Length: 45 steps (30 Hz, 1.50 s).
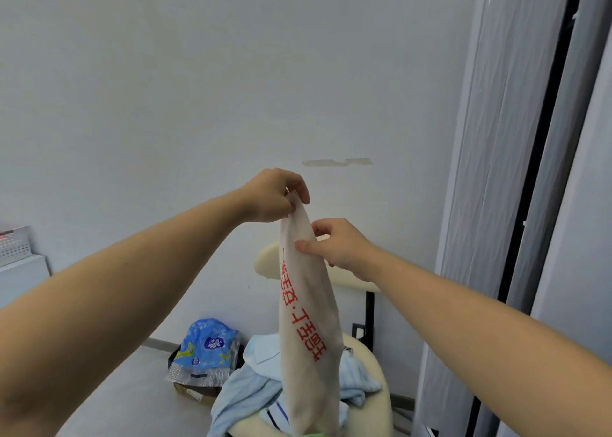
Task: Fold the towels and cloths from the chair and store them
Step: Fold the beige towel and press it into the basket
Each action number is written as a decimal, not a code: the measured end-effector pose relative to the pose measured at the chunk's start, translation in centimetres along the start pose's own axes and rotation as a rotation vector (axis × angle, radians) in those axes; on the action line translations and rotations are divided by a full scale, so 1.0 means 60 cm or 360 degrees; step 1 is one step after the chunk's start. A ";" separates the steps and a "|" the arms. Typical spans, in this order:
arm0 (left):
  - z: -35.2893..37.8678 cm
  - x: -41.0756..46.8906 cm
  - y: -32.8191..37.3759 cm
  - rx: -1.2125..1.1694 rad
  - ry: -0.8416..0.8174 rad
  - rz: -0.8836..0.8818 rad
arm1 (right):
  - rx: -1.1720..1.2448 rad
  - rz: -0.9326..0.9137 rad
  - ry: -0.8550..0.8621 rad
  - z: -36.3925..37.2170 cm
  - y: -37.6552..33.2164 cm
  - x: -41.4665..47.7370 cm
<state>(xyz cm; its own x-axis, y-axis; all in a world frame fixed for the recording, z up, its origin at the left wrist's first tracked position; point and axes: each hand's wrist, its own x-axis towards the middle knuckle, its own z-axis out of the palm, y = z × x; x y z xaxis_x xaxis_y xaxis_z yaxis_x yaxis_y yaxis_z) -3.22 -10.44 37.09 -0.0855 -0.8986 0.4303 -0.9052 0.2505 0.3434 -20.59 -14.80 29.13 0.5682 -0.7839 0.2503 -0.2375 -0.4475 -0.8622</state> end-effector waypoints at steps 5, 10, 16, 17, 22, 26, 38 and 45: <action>0.009 0.003 0.003 0.0015 -0.0022 0.0004 | -0.0051 -0.0139 0.0089 0.014 0.007 0.007; 0.010 0.005 0.003 0.0070 -0.0017 0.0047 | 0.0091 -0.0099 0.0158 0.024 0.006 0.016; 0.007 0.007 -0.011 0.0093 0.0024 0.0023 | -0.0640 -0.0312 0.0252 0.035 0.007 0.018; 0.007 0.006 -0.013 0.0101 0.0030 0.0014 | -0.0884 -0.0384 0.0217 0.035 0.008 0.014; 0.004 0.003 -0.019 0.0119 0.0003 0.0032 | -0.1769 -0.0872 0.0291 0.039 0.007 0.001; 0.007 0.001 -0.016 0.0130 -0.0023 0.0066 | -0.1802 -0.0618 0.0249 0.042 0.013 0.007; 0.004 0.001 -0.019 0.0203 0.0052 -0.0014 | -0.0637 0.0131 0.0256 0.035 0.024 0.018; -0.017 0.008 -0.051 0.0090 0.0310 -0.0153 | -0.0427 -0.0033 0.0188 0.041 0.013 0.022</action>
<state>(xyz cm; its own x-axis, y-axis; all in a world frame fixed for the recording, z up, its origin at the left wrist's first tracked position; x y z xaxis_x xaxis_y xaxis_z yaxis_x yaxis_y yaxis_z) -0.07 -11.27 37.11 0.0797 -0.8295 0.5528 -0.9276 0.1413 0.3457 -18.09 -15.16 27.69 0.4831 -0.8111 0.3298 -0.4357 -0.5494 -0.7130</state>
